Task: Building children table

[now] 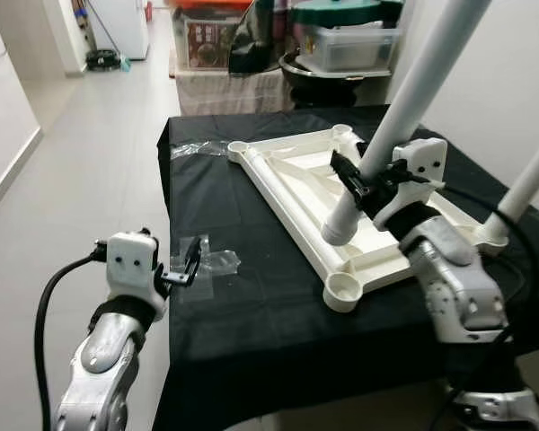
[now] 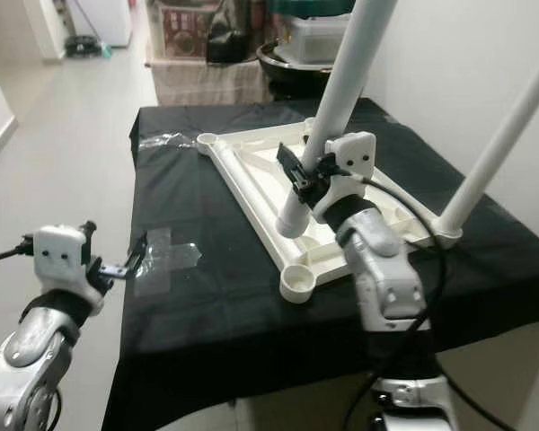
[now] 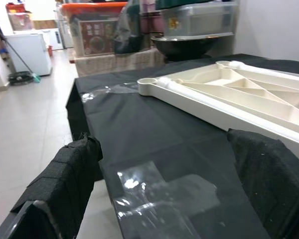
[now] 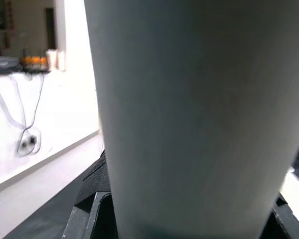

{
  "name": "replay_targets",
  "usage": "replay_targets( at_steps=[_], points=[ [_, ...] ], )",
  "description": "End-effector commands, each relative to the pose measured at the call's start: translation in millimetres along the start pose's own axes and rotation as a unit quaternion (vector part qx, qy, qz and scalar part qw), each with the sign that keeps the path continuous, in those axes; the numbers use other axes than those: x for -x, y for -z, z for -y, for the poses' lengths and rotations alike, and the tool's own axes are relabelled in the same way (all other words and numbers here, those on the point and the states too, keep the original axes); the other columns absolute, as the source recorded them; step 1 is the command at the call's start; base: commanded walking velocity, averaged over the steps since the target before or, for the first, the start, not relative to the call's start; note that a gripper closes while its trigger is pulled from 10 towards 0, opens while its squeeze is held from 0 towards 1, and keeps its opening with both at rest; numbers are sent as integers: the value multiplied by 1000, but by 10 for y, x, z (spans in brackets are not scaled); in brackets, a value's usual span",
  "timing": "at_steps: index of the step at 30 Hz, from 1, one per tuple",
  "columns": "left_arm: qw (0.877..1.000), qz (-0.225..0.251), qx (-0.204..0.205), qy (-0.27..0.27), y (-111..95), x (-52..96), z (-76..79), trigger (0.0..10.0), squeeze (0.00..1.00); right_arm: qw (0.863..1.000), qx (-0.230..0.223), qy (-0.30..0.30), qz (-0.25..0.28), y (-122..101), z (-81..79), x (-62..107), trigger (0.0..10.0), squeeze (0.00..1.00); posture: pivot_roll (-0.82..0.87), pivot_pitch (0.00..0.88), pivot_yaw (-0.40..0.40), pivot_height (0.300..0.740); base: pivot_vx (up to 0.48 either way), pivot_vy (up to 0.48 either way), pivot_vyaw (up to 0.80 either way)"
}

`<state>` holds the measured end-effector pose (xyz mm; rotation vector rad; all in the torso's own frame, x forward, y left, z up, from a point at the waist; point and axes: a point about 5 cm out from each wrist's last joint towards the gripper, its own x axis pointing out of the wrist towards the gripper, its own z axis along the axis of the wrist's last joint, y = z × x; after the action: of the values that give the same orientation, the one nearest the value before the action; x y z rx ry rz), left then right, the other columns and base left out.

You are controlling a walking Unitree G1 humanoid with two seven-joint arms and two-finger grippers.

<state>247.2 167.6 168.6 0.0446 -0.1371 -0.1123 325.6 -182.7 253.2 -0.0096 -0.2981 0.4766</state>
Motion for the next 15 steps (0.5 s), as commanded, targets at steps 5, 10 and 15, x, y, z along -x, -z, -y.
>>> replay_targets(
  at_steps=[5,10,15],
  points=[
    [1000,-11,7,14,64,53,1,10000,0,994,3,-99,-51,17,217,67,10000,0,92,0,-72,740,0,0,0],
    [1000,-14,16,16,82,68,22,10000,0,988,-24,-130,-84,170,289,81,10000,0,97,0,-75,740,0,0,0],
    [999,-14,32,28,84,88,45,10000,0,981,-48,-158,-99,342,190,66,10000,0,107,0,-77,740,0,0,0]
  ],
)
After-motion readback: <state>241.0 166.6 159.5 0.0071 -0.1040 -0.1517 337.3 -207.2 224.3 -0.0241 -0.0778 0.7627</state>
